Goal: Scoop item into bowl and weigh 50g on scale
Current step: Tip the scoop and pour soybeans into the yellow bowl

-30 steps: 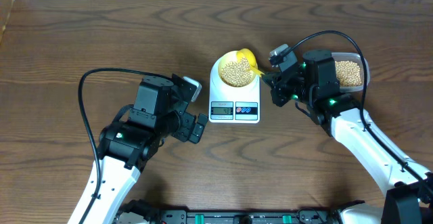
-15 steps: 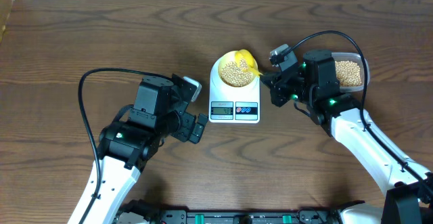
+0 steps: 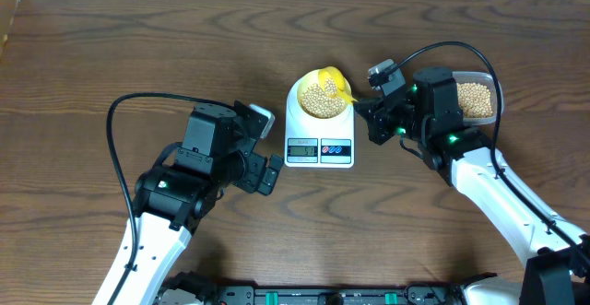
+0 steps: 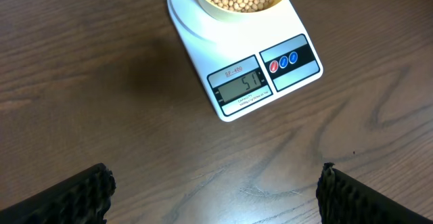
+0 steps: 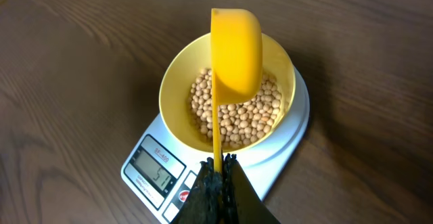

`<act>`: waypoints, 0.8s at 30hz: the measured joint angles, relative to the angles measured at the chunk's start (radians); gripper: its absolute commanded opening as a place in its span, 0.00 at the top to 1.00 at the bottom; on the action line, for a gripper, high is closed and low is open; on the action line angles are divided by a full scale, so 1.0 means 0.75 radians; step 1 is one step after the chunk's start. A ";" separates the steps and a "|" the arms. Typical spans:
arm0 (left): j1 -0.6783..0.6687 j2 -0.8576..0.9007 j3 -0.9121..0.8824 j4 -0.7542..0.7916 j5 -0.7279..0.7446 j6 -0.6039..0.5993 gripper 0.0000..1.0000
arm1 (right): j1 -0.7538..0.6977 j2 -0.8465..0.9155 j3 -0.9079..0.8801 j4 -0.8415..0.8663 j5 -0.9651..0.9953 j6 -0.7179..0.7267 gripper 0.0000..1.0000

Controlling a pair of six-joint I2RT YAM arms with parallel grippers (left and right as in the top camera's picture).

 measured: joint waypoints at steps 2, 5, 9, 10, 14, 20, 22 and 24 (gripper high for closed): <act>0.000 0.000 0.000 0.000 0.000 0.000 0.02 | 0.000 0.000 0.000 0.012 0.000 0.000 0.99; 0.000 0.000 0.000 0.000 0.000 0.000 0.02 | 0.000 0.000 0.000 0.021 -0.001 0.000 0.99; 0.000 0.000 0.000 0.000 0.000 0.000 0.02 | 0.000 0.000 0.000 0.026 -0.002 0.000 0.99; 0.000 0.000 0.000 0.000 0.000 0.000 0.02 | 0.000 0.000 0.000 0.031 -0.003 0.000 0.99; 0.000 0.000 0.000 0.000 0.000 0.000 0.02 | 0.000 0.000 0.000 0.052 -0.005 0.000 0.99; 0.000 0.000 0.000 0.000 0.000 0.000 0.02 | 0.000 0.000 0.000 0.053 -0.005 0.000 0.99; 0.000 0.000 0.000 0.000 0.000 0.000 0.02 | 0.000 0.000 0.000 0.053 -0.005 0.000 0.99; 0.000 0.000 0.000 0.000 0.000 0.000 0.02 | 0.000 0.000 0.000 0.053 -0.005 0.000 0.99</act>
